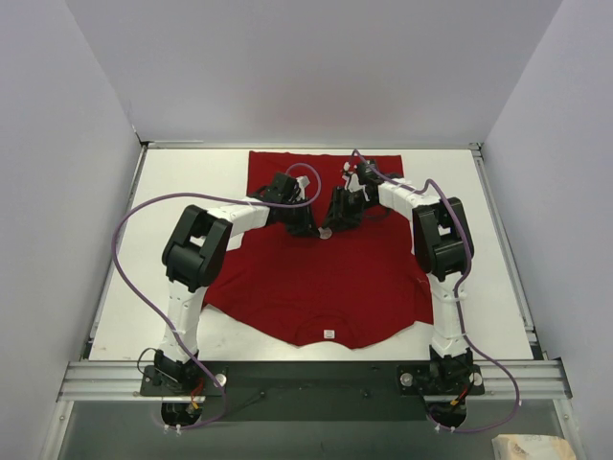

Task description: Pin the brooch onto the clothing

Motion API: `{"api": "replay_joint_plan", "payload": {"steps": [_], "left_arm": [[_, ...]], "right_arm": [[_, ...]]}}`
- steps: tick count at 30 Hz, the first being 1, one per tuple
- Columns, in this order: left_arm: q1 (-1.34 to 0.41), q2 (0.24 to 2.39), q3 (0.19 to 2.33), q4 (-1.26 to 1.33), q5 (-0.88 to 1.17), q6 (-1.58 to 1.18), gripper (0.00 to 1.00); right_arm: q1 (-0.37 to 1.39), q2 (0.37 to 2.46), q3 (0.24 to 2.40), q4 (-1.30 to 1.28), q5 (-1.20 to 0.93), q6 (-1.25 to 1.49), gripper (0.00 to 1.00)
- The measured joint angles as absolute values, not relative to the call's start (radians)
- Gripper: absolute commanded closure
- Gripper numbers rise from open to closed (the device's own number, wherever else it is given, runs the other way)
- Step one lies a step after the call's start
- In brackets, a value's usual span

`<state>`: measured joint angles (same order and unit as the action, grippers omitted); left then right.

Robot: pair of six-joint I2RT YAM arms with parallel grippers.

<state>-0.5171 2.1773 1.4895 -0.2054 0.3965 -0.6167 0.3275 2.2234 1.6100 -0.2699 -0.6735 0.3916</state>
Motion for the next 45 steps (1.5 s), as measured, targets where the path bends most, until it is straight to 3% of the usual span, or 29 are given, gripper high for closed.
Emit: {"api": "replay_joint_plan", "payload": {"steps": [19,24,29,34,42,45], "left_arm": [[-0.509,2.186,1.487,-0.189,0.426,-0.618,0.76],[-0.506,2.187,1.477,-0.176,0.437,-0.620,0.89],[-0.482,2.176,1.400,-0.055,0.503,-0.659,0.93],[-0.471,2.169,1.341,0.057,0.542,-0.685,0.91],[-0.468,2.169,1.328,0.091,0.555,-0.698,0.69],[-0.472,2.169,1.328,0.102,0.558,-0.701,0.68]], "right_arm": [[0.298,2.216,1.508,-0.159,-0.781,0.453,0.85],[0.284,2.216,1.476,-0.110,-0.809,0.494,0.90],[0.276,2.216,1.455,-0.076,-0.831,0.513,0.88],[0.274,2.214,1.443,-0.051,-0.846,0.525,0.86],[0.274,2.214,1.441,-0.043,-0.852,0.528,0.86],[0.283,2.214,1.437,-0.041,-0.867,0.531,0.86]]}}
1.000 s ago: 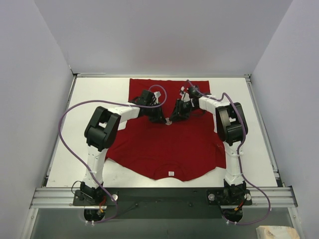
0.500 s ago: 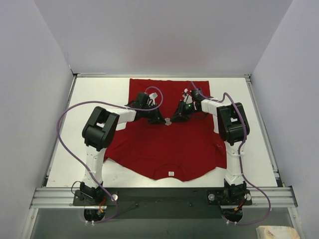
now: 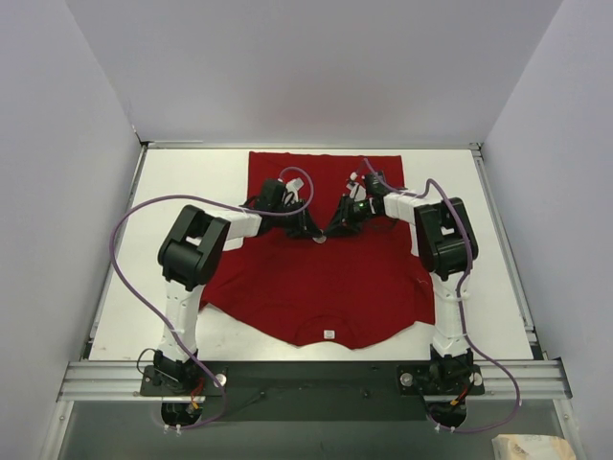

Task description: Pin the brooch onto the clothing

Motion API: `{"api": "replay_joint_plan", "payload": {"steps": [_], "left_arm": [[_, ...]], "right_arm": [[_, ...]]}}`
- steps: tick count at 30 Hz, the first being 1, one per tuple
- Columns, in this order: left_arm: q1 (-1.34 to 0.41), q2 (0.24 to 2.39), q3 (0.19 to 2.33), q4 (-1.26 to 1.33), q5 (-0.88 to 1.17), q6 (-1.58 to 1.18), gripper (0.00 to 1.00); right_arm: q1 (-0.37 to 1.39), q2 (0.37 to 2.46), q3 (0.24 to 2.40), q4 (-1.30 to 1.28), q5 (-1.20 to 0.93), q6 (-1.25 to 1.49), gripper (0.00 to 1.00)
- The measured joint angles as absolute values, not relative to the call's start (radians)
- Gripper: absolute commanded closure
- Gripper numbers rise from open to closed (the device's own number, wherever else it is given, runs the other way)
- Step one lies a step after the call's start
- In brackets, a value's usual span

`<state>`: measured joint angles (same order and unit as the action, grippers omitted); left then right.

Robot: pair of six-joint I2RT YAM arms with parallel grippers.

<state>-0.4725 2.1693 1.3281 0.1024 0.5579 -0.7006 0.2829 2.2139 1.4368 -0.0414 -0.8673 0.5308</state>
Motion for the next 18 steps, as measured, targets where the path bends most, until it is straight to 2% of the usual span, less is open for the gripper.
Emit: {"api": "replay_joint_plan", "payload": {"steps": [3,11,14,18], "left_arm": [[-0.477,2.169,1.328,0.109,0.558,-0.699,0.69],[-0.479,2.169,1.328,0.102,0.545,-0.695,0.82],[-0.479,2.161,1.327,0.096,0.543,-0.694,0.88],[-0.477,2.120,1.299,0.083,0.531,-0.686,0.92]], "right_arm": [[0.297,2.214,1.433,-0.041,-0.872,0.530,0.86],[0.296,2.214,1.433,-0.041,-0.881,0.531,0.84],[0.296,2.209,1.433,-0.041,-0.881,0.532,0.78],[0.295,2.165,1.427,-0.043,-0.880,0.537,0.61]]}}
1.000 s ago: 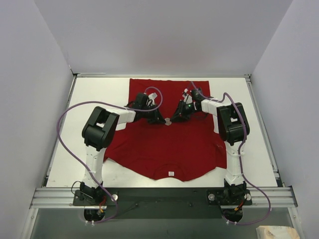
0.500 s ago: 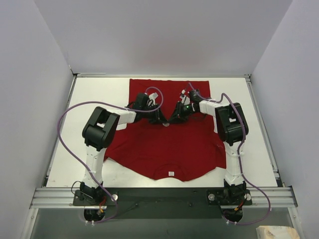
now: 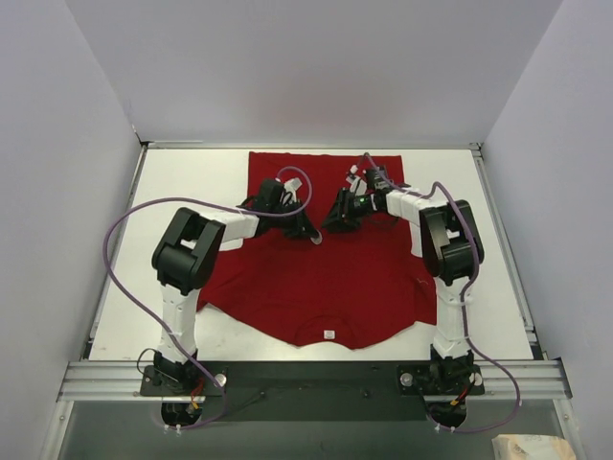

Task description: Pin the brooch onto the clothing

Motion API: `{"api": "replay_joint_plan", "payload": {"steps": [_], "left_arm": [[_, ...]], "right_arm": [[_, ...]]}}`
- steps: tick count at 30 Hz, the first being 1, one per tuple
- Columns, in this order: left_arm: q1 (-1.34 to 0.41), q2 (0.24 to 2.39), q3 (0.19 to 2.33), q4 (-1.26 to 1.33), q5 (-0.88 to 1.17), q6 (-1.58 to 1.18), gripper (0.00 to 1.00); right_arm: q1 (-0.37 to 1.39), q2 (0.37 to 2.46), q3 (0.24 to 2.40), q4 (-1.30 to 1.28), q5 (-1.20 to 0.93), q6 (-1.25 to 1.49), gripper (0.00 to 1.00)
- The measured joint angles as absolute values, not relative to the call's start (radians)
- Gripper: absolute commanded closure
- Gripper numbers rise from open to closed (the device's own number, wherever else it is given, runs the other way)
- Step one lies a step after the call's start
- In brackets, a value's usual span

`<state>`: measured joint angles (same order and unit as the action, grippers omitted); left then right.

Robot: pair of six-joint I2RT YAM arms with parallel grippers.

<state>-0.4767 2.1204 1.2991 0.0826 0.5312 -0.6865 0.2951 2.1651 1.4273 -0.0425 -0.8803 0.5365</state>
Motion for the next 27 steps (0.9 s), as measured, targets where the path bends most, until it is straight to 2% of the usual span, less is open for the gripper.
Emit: {"api": "replay_joint_plan", "payload": {"steps": [3,6,16,19,27], "left_arm": [[-0.464,2.083,1.269,0.086,0.536,-0.696,0.95],[-0.438,2.046,1.231,0.113,0.558,-0.717,0.96],[-0.379,1.932,1.147,0.207,0.625,-0.748,0.98],[-0.380,1.874,1.143,0.200,0.633,-0.725,0.98],[-0.380,1.641,1.143,0.146,0.669,-0.643,1.00]], "right_arm": [[0.294,2.107,1.424,-0.041,-0.880,0.537,0.52],[0.294,2.047,1.413,-0.037,-0.880,0.536,0.49],[0.294,1.999,1.351,-0.020,-0.881,0.539,0.48],[0.294,1.983,1.329,-0.018,-0.891,0.549,0.43],[0.300,1.802,1.238,0.134,-0.981,0.641,0.40]]}}
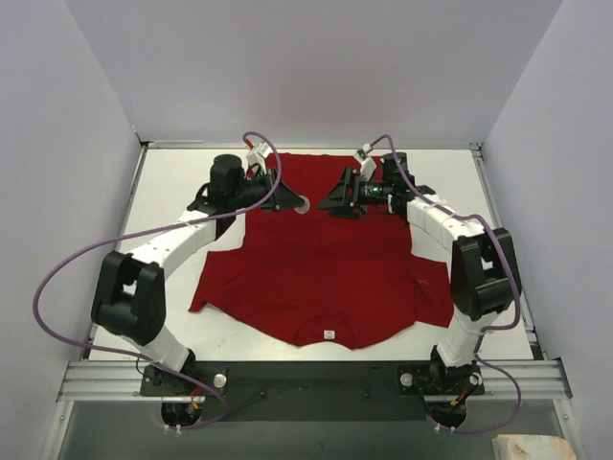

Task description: Pin the brooch onto the clothing

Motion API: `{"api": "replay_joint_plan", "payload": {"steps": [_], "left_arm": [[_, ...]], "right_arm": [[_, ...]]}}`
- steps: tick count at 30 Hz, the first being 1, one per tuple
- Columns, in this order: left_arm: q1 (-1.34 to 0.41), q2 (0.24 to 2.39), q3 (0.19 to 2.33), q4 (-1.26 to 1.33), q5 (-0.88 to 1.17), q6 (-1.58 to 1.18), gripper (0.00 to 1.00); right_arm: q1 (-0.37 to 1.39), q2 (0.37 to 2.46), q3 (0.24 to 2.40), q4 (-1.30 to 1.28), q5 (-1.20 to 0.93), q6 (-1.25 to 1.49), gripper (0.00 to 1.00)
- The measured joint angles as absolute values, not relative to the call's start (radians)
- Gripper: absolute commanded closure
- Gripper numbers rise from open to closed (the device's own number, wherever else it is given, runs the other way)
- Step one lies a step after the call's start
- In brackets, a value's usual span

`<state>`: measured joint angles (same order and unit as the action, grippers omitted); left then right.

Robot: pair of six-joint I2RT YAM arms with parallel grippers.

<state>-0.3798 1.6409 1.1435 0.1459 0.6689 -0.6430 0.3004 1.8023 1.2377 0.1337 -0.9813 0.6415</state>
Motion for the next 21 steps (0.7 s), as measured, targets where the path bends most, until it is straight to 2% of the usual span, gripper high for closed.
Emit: {"api": "replay_joint_plan", "payload": {"steps": [9,21], "left_arm": [[-0.380,1.514,1.145,0.084,0.716,-0.619,1.00],[-0.384,1.473,1.145,0.079,0.736,-0.650,1.00]], "right_arm": [[0.316,1.707,1.217,0.466,-1.078,0.881,0.51],[0.385,1.707,1.217,0.507,-1.108,0.934,0.68]]}}
